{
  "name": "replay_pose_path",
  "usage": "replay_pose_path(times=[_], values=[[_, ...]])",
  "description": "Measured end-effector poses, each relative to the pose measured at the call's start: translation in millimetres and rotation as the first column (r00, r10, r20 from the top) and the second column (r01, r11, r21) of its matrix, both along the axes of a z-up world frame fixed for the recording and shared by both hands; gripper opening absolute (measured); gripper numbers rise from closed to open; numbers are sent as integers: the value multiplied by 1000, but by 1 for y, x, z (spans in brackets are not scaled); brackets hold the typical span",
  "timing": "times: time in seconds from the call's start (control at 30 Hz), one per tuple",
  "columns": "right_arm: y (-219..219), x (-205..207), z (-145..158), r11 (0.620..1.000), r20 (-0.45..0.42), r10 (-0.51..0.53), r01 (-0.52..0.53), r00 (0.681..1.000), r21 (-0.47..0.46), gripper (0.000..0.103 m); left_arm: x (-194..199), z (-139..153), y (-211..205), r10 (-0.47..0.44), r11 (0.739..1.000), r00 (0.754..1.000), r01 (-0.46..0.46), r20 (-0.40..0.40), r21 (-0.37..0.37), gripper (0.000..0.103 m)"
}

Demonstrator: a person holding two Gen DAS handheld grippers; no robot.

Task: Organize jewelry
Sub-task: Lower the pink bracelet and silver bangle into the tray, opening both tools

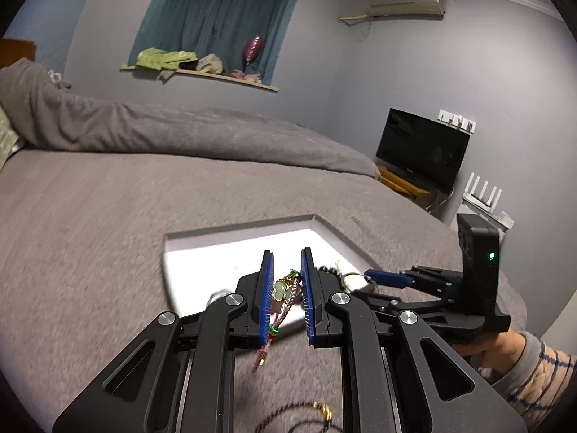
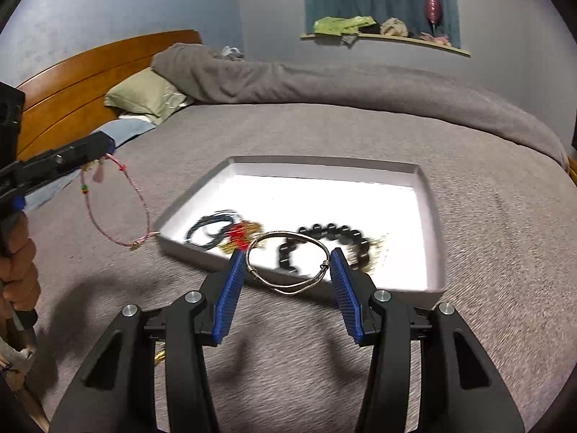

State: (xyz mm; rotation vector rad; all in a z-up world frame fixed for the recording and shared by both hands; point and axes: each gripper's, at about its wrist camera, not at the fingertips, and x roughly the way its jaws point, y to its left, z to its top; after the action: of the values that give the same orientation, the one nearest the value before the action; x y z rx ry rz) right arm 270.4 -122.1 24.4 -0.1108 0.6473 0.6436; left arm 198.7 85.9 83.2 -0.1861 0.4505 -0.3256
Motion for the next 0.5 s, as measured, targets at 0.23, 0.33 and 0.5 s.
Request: replay_pose_path(times=[0.23, 0.33, 0.5], values=[[-4, 41, -13, 998, -30, -60, 59, 998, -36, 48, 51, -2, -17, -28, 999, 999, 28, -23, 18, 16], [-6, 55, -17, 996, -44, -80, 78, 996, -49, 48, 70, -11, -22, -32, 999, 998, 34, -47, 42, 16], [-8, 69, -27, 993, -75, -107, 102, 991, -63, 48, 89, -33, -21, -8, 998, 995, 14, -97, 57, 16]])
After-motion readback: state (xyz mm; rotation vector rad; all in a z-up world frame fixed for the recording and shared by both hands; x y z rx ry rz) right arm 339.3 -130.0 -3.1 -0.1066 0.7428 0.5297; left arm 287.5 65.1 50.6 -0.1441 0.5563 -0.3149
